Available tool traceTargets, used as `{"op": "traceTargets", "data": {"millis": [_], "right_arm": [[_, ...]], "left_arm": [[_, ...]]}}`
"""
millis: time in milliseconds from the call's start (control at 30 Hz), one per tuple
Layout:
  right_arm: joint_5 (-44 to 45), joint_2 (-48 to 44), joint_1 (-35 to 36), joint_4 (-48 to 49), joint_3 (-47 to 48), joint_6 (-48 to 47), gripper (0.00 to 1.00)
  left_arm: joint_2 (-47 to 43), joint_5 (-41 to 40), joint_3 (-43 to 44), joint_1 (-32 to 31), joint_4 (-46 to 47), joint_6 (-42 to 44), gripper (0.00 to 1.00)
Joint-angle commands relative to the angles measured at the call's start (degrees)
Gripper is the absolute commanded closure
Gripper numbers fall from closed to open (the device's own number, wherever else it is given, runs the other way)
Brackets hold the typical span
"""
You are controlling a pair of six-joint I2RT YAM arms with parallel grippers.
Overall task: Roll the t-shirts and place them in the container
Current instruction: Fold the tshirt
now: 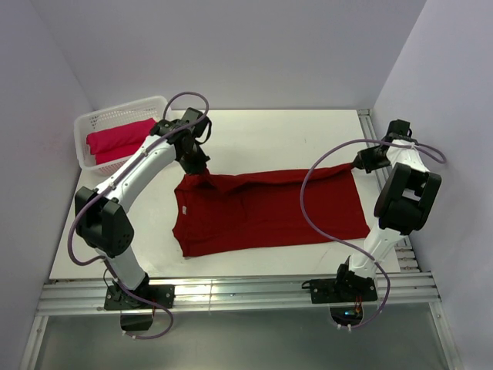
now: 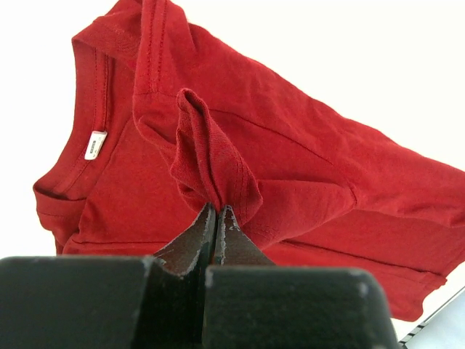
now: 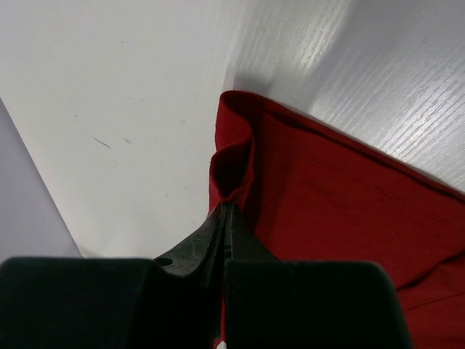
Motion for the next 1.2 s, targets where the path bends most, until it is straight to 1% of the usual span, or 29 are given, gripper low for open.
{"op": "traceTargets", "data": {"millis": [0, 467, 633, 800, 1167], "right_arm": [[0.07, -3.66, -0.97, -0.14, -0.38, -0.92, 1.0], [-0.46, -6.12, -2.73, -0.4, -3.02, -2.06, 1.0], [-0.46, -7.62, -3.26, -0.32, -5.39, -2.32, 1.0], [-0.2, -9.03, -3.96, -0.05, -8.11, -2.94, 1.0], [0.59, -11.31, -5.63, -0.05, -10.84, -4.26, 1.0]], "left_arm": [[-3.0, -0.51, -0.48, -0.43, -0.49, -0.88, 1.0], [-4.23, -0.77, -1.53, -1.74, -1.28, -2.11, 1.0], [-5.29, -0.6, -2.5, -2.01, -1.37, -2.55, 1.0], [-6.95, -0.51, -4.69, -2.27, -1.02, -3.25, 1.0], [-9.68, -0.42, -8.74, -4.38, -0.49, -5.1, 1.0]]}}
